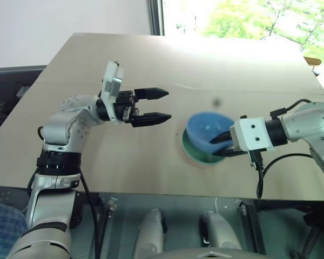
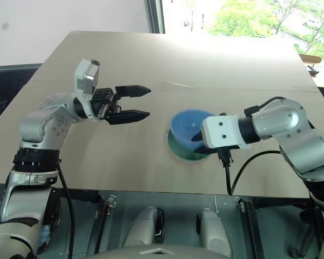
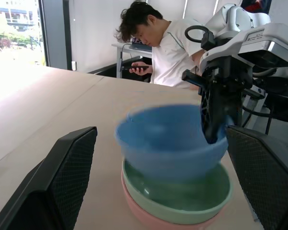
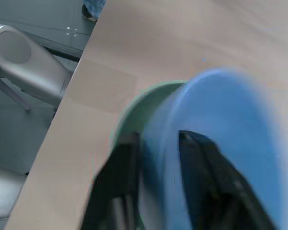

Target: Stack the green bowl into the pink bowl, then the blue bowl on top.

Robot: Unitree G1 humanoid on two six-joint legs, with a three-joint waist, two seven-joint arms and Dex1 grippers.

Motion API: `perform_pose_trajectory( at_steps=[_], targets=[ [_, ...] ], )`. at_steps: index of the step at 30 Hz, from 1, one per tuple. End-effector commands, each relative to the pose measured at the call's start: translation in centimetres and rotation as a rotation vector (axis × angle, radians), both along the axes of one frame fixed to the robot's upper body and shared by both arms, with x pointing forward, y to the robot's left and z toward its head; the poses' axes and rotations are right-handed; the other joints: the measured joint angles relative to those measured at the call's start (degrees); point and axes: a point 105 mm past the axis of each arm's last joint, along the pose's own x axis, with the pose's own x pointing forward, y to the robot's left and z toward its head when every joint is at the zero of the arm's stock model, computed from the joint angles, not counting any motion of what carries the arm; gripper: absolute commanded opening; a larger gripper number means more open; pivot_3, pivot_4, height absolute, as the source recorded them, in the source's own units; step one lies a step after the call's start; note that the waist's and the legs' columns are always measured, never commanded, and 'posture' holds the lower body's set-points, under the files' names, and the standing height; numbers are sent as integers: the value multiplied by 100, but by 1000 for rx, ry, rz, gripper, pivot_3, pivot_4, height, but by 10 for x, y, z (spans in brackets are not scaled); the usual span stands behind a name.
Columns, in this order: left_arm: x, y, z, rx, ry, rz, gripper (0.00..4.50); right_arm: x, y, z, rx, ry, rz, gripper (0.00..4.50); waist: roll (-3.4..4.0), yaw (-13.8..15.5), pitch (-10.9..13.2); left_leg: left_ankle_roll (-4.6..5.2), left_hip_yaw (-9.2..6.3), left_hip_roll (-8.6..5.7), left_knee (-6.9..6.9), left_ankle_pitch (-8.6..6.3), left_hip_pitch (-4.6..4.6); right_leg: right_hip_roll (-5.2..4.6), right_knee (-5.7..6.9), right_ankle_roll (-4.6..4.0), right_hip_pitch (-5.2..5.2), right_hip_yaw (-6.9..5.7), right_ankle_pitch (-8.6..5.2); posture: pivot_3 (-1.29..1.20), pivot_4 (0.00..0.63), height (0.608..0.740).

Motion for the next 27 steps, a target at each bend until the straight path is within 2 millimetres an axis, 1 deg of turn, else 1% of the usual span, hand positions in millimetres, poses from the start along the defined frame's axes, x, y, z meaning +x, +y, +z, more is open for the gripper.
perform_pose_trajectory(
  at_steps=[1,2,4,8,10,14,18,22,27],
  targets=[
    [-1,0,10,-2,-50,-12,4500,-4,0,8,12,-41,1,2991,0,1,0,0,0,0,0,0,-1,0,-1,0,0,0,0,0,150,740],
    [-1,-1,10,-2,-50,-12,4500,-4,1,8,16,-43,-2,3393,0,1,0,0,0,0,0,0,-1,0,-1,0,0,0,0,0,150,740],
    [-2,-2,8,1,-52,-11,4500,0,1,10,41,-53,-35,4053,0,1,0,0,0,0,0,0,-1,0,-1,0,0,0,0,0,150,740],
    [-3,-1,4,7,-47,7,4500,2,-7,11,66,-10,-103,4053,-1,2,0,0,-1,0,0,0,-1,0,0,0,0,0,0,0,150,740],
    [-4,1,2,3,-46,30,4500,4,-12,16,128,18,-161,4053,-1,2,0,0,-1,0,0,0,-1,0,-2,0,0,0,0,0,150,740],
    [-11,9,2,-51,-2,72,4500,10,-31,28,304,81,-294,4053,-7,4,2,0,-2,0,-1,0,-3,-1,-2,0,0,0,0,0,150,740],
    [-15,13,-17,2,25,150,4500,4,-50,26,420,166,-345,4053,-8,3,2,1,-3,0,-1,0,2,-1,-1,0,5,0,0,0,150,740],
    [-13,19,-31,41,-4,277,4500,-2,-67,17,486,211,-393,4053,-10,19,1,1,-7,0,-1,0,3,-2,-3,0,10,-2,0,0,150,740],
    [-14,28,-41,57,-23,390,4500,-5,-92,6,562,224,-474,4053,-11,19,0,1,-6,-1,0,-1,7,-2,-3,0,13,-1,0,0,150,740]
  ],
)
